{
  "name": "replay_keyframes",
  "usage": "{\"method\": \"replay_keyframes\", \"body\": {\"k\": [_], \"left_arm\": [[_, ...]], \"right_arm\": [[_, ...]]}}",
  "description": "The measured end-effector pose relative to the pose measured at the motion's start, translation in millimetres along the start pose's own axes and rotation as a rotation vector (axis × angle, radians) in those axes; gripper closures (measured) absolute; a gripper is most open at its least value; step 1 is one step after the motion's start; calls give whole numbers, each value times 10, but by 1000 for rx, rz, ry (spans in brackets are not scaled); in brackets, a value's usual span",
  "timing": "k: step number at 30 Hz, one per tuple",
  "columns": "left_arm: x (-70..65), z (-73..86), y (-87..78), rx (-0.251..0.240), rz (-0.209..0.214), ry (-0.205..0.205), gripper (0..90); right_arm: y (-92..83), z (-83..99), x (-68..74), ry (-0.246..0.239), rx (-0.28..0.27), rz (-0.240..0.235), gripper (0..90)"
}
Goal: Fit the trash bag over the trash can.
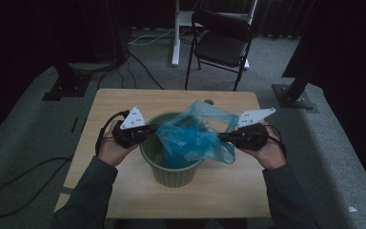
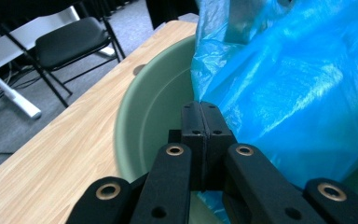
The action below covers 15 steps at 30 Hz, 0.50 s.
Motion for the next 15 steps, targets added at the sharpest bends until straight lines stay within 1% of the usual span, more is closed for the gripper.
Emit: {"method": "replay_keyframes", "body": {"k": [1, 2, 3, 9, 11, 12, 14, 15], "left_arm": [[22, 12, -13, 3, -5, -1, 896], [49, 33, -27, -1, 1, -15, 896], [71, 55, -42, -1, 1, -18, 897], [92, 112, -41, 11, -7, -22, 896], [90, 127, -41, 7, -8, -27, 896], [92, 133, -46, 11, -9, -24, 896], [93, 144, -50, 9, -8, -25, 896], [95, 150, -51, 8, -9, -28, 896]], "right_arm": [[-8, 7, 1, 2, -1, 0, 899], [-13, 13, 0, 1, -1, 0, 899], [-19, 20, 2, 1, -1, -2, 899], [9, 2, 29, -14, 4, -17, 897], [18, -11, 33, -15, 0, -20, 894], [19, -19, 33, -15, -2, -20, 878], [10, -38, 29, -17, -13, -22, 795], [-1, -54, 19, -15, -26, -9, 758]]}}
Point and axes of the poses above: each handheld gripper's, and its own axes: y roughly forward along the jaws, z roughly out of its underside, x roughly to its left, the point moved 2 cm from there along y, roughly forward along the jaws, and after that the axes turned 15 degrees about -y, right-handed, at the moved point
